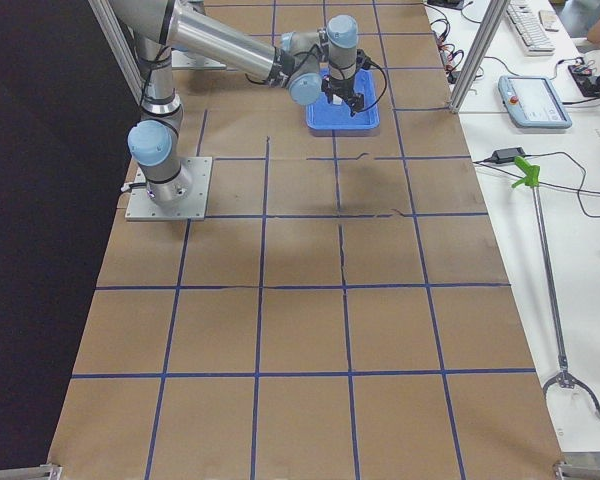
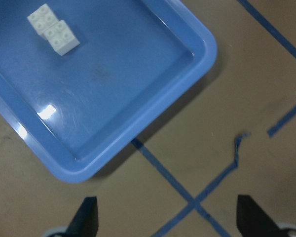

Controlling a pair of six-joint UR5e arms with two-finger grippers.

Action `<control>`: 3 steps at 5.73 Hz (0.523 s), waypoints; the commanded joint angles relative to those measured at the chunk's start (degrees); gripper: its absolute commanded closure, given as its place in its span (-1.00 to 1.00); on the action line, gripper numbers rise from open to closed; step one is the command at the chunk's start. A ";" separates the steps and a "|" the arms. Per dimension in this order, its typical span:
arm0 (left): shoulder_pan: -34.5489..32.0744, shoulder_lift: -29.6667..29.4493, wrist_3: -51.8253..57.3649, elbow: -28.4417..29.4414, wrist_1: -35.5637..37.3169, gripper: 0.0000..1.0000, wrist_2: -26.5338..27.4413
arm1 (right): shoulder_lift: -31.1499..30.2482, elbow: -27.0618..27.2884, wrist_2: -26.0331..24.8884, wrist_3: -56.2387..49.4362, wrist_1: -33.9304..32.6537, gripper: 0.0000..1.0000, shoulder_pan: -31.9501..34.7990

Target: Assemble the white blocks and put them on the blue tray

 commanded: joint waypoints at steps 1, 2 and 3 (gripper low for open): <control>0.09 0.01 0.00 -0.05 0.00 -1.00 0.00 | -7.55 -1.53 -9.00 26.56 12.61 -1.00 -0.84; 0.00 0.01 0.00 0.04 0.00 -1.00 0.00 | -8.03 -8.33 -8.78 37.43 22.96 -1.00 -0.40; 0.00 0.01 0.00 -0.05 0.00 -1.00 0.00 | -8.03 -15.45 -8.42 42.41 33.25 -1.00 -0.40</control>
